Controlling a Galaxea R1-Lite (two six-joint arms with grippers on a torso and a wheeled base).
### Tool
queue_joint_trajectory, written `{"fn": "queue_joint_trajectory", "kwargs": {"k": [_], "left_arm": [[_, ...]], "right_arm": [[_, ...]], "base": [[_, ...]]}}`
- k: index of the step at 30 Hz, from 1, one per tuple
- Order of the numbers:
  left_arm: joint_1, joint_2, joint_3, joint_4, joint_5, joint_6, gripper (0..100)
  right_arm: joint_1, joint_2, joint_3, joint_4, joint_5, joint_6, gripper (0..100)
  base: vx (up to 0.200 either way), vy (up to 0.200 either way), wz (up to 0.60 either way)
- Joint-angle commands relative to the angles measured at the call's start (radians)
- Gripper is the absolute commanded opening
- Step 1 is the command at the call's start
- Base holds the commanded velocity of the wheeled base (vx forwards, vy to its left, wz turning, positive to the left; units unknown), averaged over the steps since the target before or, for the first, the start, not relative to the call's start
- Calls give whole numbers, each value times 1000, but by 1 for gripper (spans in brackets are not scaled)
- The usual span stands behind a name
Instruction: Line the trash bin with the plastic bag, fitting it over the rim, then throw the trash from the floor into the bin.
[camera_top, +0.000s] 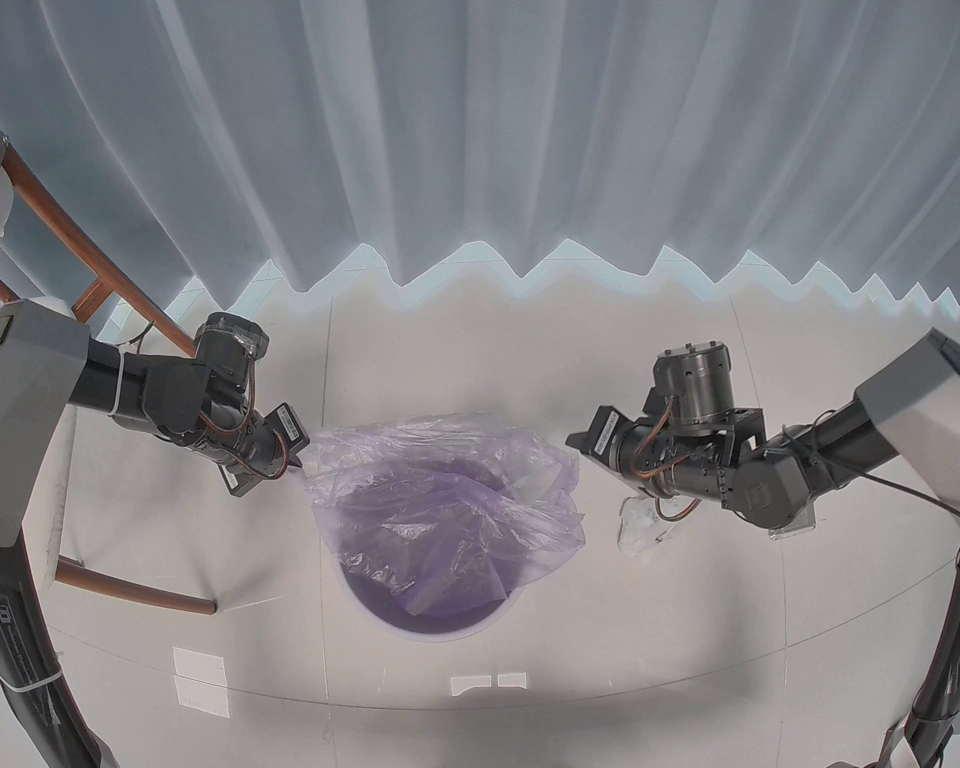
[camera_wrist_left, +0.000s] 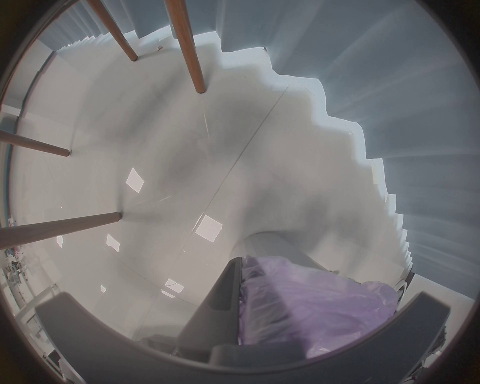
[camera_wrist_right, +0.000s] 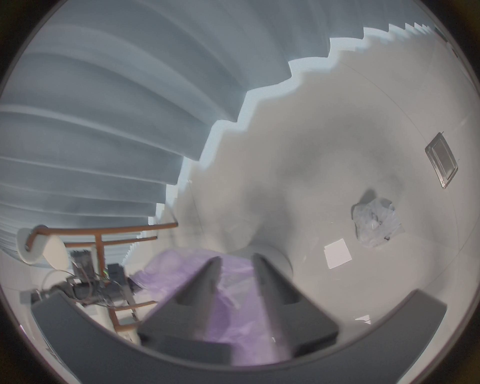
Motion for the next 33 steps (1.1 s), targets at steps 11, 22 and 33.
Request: {"fn": "queue_joint_trajectory", "kwargs": {"k": [11,22,33], "left_arm": [[-40,-186,94,-44,-20,-4,0],[-38,-321,260,-142,-60,69,100],[-23,-448,548,-518,-37,301,100]], "right_arm": [[82,-313,246,1,107,-25,100],[82,-310,305,-88,105,-67,100],[82,-308,315,-88,102,-70,100]], "base": [[0,0,0],[0,0,0],[0,0,0]]}}
